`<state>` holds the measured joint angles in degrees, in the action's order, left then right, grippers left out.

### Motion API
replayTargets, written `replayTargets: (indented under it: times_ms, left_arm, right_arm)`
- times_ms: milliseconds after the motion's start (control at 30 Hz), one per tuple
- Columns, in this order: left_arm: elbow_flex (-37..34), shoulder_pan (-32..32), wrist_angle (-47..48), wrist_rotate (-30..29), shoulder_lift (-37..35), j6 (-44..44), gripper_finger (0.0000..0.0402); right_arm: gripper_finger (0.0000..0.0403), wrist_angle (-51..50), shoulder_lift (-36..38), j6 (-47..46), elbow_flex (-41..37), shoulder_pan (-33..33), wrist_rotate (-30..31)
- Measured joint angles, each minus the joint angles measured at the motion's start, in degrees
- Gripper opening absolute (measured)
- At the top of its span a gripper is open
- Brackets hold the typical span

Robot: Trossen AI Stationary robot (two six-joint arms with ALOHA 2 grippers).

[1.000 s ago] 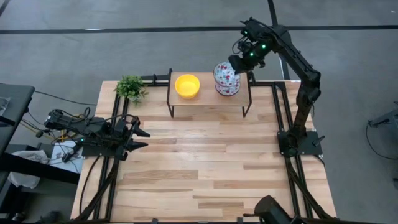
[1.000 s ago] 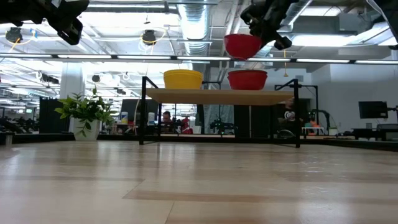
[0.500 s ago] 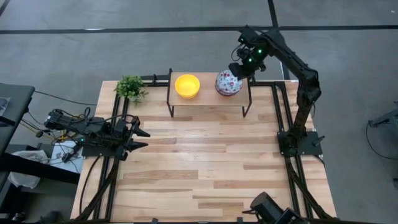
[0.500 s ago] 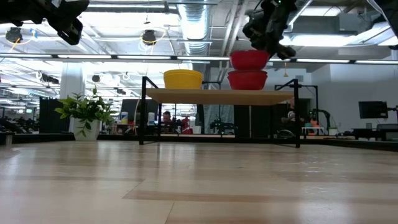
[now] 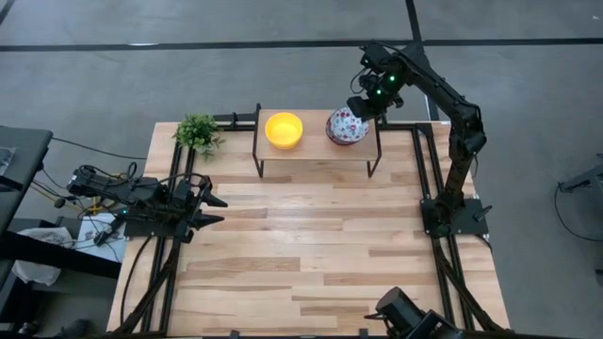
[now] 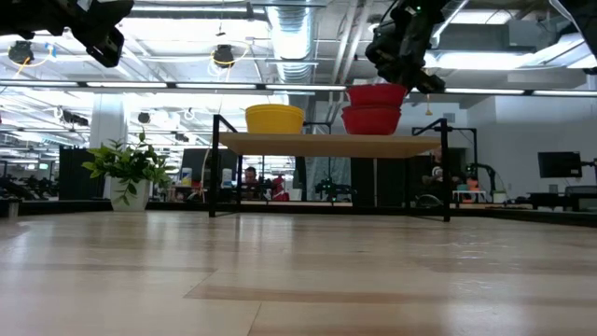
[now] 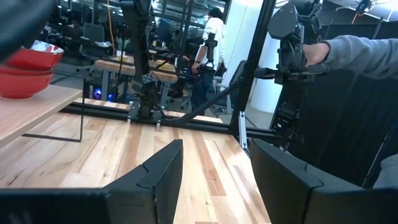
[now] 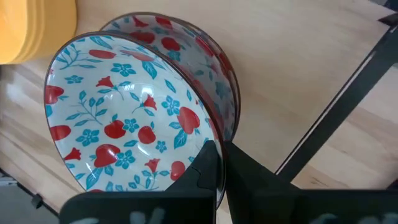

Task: Pick & Place Mini bowls
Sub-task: Stack the white bowl on top of the white bowls on the shelf

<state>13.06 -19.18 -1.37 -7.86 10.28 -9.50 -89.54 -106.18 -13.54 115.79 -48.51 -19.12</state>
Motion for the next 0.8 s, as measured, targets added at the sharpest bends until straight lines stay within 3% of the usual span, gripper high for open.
replayTargets:
  times_ms: [800]
  left_arm:
    - [0.0, 0.0, -0.6, 0.1, 0.2, -3.4, 0.0186]
  right_arm:
    - [0.0000, 3.1, -2.7, -0.1, 0.0, 0.9, -1.5]
